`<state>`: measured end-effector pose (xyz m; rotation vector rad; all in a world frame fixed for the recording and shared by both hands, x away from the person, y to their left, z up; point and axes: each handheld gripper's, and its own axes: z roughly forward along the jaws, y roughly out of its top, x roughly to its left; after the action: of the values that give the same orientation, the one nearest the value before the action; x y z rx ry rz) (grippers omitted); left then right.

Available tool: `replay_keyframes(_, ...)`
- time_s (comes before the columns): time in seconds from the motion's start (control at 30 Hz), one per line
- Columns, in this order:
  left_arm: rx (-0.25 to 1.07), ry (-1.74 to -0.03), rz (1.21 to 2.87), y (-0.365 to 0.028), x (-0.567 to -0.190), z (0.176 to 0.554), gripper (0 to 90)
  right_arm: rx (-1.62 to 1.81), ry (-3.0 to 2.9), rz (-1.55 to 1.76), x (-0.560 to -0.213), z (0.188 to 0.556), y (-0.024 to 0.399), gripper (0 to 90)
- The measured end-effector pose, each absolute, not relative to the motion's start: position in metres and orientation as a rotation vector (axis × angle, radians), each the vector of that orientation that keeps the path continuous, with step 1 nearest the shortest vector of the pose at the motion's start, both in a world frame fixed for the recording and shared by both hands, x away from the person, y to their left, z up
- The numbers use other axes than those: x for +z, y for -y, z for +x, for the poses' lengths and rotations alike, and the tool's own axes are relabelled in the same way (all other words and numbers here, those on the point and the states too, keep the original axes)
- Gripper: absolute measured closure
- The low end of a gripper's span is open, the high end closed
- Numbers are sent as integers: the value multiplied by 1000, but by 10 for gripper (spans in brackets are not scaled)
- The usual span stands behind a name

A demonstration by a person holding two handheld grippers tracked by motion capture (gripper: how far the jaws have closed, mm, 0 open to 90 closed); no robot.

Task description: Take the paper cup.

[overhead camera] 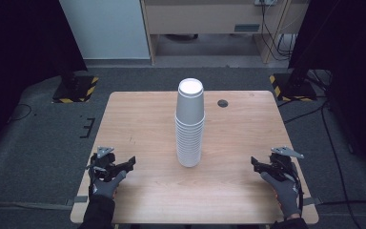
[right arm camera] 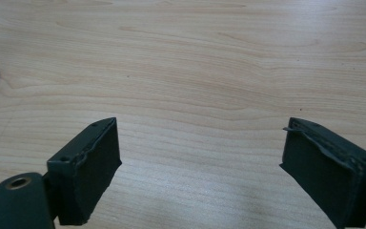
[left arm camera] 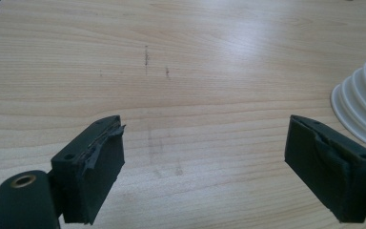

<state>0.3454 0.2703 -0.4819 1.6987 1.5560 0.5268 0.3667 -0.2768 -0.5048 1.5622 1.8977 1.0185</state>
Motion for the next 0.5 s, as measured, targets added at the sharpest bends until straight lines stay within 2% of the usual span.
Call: replay_keyframes(0.5,527,-1488,1696,-264,-474,341,154,1069,-1872,1497,-486,361,276,167)
